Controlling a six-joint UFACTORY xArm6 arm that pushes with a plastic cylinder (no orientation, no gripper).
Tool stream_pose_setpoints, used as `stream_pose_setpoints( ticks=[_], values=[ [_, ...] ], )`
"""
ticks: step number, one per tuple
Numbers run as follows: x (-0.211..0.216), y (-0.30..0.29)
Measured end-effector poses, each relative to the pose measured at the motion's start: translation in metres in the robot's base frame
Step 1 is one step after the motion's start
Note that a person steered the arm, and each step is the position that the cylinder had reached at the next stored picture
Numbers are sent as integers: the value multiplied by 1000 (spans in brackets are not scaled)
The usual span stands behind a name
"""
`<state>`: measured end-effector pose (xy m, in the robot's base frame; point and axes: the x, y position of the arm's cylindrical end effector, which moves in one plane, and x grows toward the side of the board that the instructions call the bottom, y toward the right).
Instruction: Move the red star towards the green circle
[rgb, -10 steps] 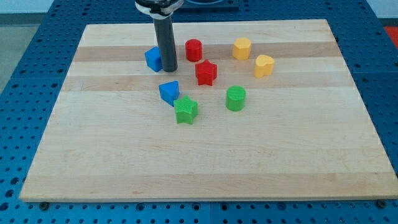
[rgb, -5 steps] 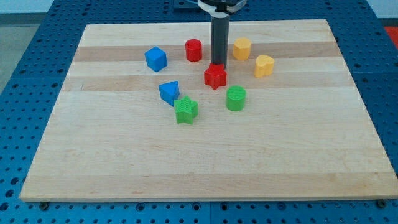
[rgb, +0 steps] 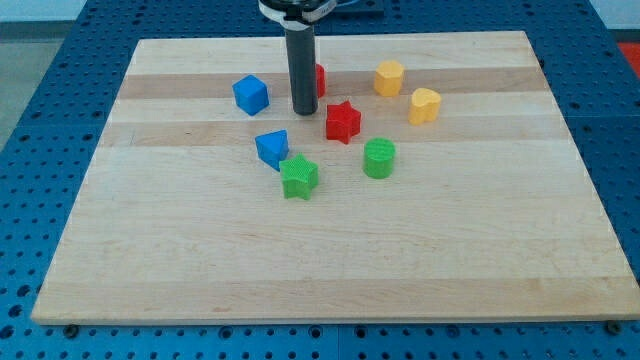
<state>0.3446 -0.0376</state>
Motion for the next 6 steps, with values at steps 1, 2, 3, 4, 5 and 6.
stream_pose_setpoints(
  ticks=[1,2,3,4,5,6],
  values=[
    [2,0],
    [13,5],
    [15,25],
    [15,52],
    [15,68],
    [15,68]
  ],
)
